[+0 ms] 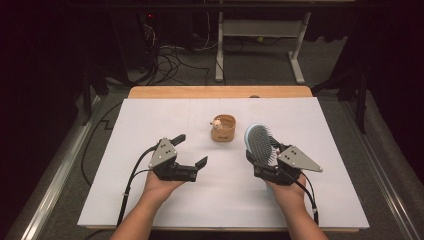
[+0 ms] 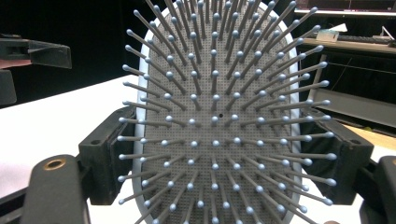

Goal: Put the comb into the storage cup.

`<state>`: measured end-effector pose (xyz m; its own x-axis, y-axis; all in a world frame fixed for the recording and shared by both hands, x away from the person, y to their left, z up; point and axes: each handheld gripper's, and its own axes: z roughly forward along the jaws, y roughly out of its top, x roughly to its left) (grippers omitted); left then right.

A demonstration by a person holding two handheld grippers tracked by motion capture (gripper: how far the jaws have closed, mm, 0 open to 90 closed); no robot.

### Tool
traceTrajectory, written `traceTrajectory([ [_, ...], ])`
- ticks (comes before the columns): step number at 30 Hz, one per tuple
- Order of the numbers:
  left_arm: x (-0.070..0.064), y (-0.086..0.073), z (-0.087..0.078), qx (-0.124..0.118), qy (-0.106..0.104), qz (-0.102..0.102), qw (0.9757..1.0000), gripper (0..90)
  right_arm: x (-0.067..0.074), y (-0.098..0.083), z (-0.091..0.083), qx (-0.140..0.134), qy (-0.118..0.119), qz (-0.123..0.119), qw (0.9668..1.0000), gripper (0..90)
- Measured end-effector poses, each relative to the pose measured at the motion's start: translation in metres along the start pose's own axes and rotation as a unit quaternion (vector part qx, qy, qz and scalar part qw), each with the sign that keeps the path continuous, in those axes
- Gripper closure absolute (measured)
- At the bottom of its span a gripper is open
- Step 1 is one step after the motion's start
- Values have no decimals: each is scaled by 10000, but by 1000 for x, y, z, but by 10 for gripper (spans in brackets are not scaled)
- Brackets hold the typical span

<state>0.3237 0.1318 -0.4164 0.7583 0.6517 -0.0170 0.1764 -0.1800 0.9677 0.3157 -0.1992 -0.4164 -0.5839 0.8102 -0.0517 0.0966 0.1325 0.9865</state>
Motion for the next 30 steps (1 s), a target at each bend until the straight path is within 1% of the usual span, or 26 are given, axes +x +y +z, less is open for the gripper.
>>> traceTrajectory([
  [3,-1,0,0,-20,-39,-25,10000,11,3,0,2,5,8,-46,10000,203],
  [6,-3,2,-1,-45,-53,-6,10000,10,6,1,5,-17,22,-76,10000,203],
  [9,-4,3,-2,-52,-69,-9,10000,10,10,2,10,-30,45,-175,9998,203],
  [17,-3,5,0,-11,-82,-42,10000,11,23,9,28,-118,214,-284,9993,203],
  [21,-5,8,0,-14,-94,-23,10000,11,31,10,36,-167,315,-319,9989,203],
  [23,-6,10,-1,-19,-101,11,9999,11,35,10,40,-156,350,-374,9986,203],
  [30,-8,17,-2,-49,-120,30,9999,11,46,8,46,-131,427,-462,9979,203],
])
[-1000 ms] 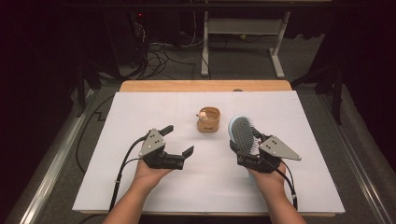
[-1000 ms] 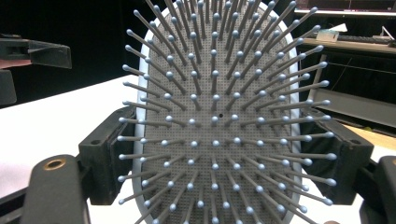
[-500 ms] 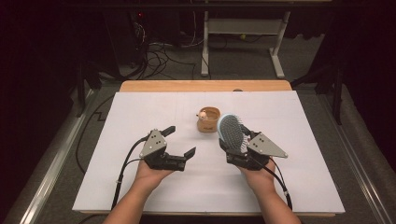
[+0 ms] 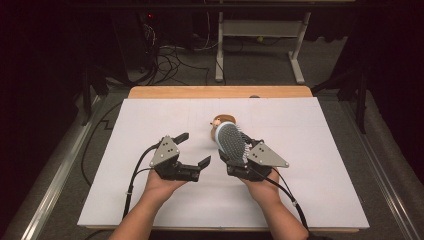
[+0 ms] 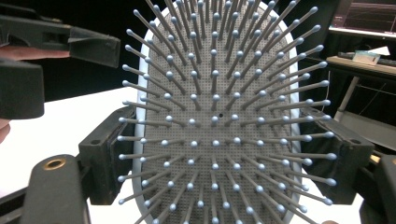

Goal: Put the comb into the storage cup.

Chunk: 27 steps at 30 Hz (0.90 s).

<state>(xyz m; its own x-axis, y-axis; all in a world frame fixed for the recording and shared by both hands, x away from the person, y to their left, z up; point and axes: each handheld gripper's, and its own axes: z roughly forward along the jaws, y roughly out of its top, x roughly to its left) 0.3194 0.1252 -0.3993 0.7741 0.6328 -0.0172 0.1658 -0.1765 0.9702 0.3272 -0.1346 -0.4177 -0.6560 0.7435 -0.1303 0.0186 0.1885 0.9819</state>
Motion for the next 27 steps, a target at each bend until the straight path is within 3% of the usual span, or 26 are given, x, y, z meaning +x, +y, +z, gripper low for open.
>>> traceTrajectory([
  [27,-7,16,3,-83,-77,-97,9999,5,26,3,13,-57,285,-187,9994,203],
])
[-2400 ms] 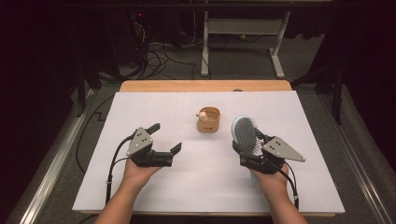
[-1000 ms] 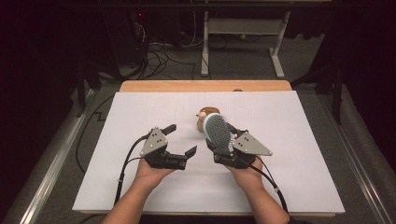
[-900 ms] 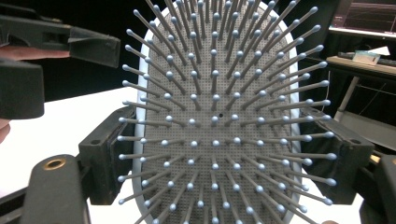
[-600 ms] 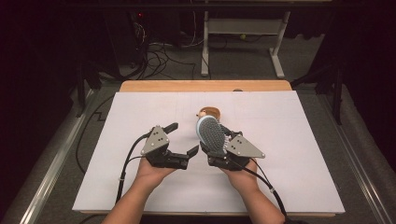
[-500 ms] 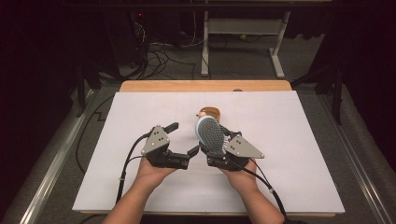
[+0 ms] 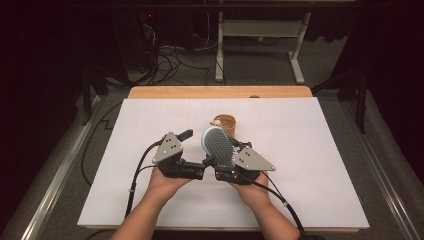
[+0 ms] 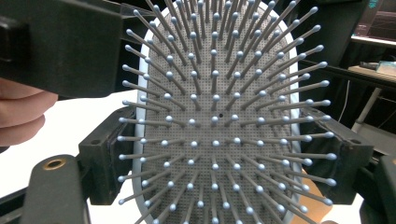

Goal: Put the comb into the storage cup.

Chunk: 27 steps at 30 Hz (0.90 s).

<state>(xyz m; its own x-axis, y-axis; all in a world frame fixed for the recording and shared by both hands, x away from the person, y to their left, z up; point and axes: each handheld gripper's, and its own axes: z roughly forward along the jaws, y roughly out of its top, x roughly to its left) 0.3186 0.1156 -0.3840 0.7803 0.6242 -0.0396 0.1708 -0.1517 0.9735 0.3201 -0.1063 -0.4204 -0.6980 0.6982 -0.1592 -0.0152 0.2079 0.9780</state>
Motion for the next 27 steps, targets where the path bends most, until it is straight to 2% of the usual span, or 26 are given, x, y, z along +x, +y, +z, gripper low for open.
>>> traceTrajectory([
  [14,3,3,-4,-9,41,-77,10000,64,13,5,8,-21,131,-39,9999,203],
  [20,3,3,-5,7,-74,-41,10000,154,16,6,10,-35,170,-32,9998,203],
  [27,4,1,-4,59,-153,-119,9998,183,17,6,10,-36,174,-50,9998,203],
])
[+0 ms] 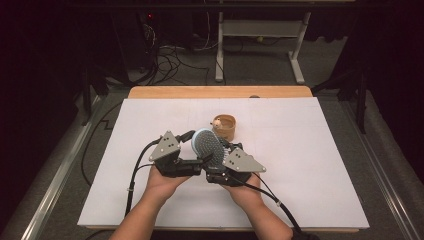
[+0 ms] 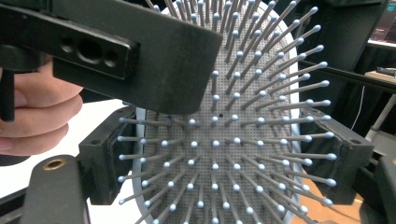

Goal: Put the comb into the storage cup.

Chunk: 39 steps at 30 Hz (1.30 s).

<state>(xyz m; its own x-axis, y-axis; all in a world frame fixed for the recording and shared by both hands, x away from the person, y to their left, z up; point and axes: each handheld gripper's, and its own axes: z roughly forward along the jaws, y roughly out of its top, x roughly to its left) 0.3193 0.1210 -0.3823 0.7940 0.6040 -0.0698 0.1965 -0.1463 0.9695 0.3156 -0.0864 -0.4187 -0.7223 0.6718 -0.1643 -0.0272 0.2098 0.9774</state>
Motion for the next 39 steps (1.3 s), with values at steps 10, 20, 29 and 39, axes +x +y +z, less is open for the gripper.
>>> traceTrajectory([
  [10,2,0,-1,-42,-204,-95,9997,299,1,-1,0,13,-16,-2,10000,203],
  [20,4,0,-1,-117,-324,-277,9990,382,1,0,1,6,-47,-36,10000,203],
  [29,3,0,-2,-180,-292,-304,9989,468,2,0,1,10,-101,-93,9999,202],
  [39,1,0,-4,-312,-280,-379,9984,536,4,2,1,0,-192,-178,9997,202],
])
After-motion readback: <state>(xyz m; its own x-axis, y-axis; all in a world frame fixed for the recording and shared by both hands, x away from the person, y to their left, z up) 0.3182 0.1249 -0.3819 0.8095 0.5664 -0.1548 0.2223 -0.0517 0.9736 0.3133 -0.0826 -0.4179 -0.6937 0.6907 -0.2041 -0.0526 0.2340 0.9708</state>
